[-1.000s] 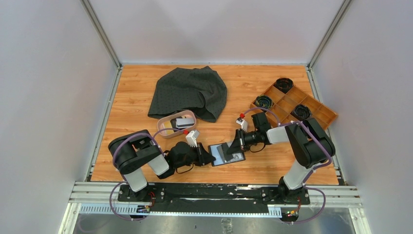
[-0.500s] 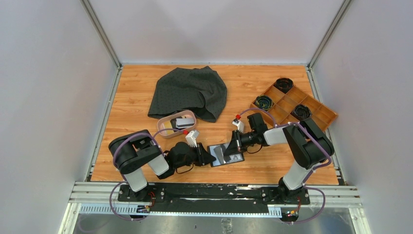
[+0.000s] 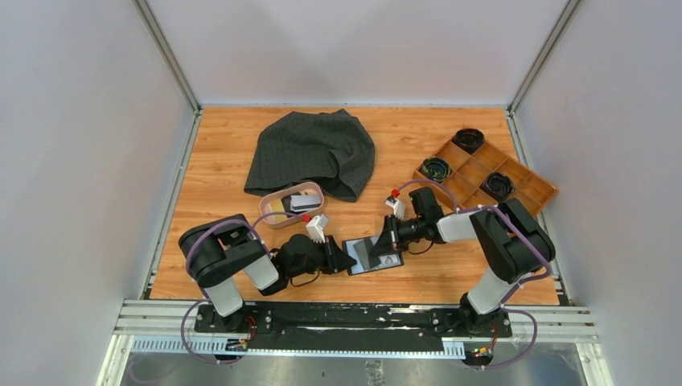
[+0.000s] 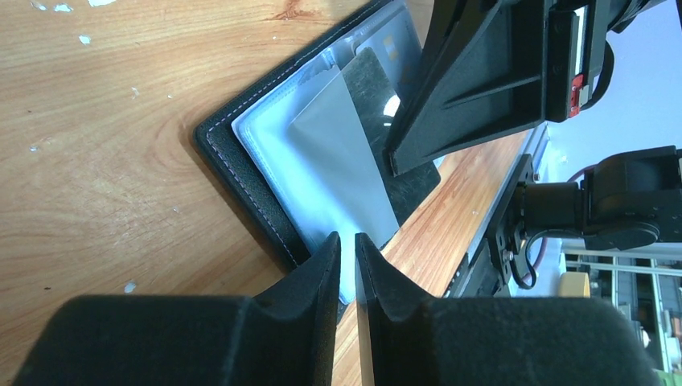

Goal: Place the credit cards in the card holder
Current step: Insert the credit card into the card holder.

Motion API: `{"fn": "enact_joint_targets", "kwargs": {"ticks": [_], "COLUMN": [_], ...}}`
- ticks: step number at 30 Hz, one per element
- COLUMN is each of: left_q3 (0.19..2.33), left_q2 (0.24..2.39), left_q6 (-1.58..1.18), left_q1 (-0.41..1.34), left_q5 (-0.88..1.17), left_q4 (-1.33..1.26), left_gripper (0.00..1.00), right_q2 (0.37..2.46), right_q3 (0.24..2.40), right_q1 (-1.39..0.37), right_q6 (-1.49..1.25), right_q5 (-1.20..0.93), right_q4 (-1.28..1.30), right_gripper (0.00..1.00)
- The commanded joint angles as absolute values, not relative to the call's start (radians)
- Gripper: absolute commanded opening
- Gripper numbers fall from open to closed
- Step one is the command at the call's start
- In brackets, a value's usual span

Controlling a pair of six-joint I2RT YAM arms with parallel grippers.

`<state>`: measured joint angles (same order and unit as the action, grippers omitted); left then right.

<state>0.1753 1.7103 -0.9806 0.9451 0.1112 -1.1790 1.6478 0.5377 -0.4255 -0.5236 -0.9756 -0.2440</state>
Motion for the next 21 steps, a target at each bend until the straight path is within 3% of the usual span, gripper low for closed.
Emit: {"fn": "enact_joint_targets", "kwargs": {"ticks": [1,21], "left_q3": [0.161,0.159], "left_q2": [1.739,1.759], "left_q6": [-0.979,-0.985], "left_q1": [0.953,0.953], "left_q5": [0.092,0.087], "left_q4": [-1.194,-1.222], "left_gripper": [0.18,0.18], "right_q2": [1.635,1.581], "right_q3": [0.504,0.411], "right_q1": [-0.438,-0.438], "right_q6": [-0.560,-0.637], "right_q5": [-0.888,-0.802], "right_q4": [-0.284,-0.435], "right_gripper": [0.00,0.00]}}
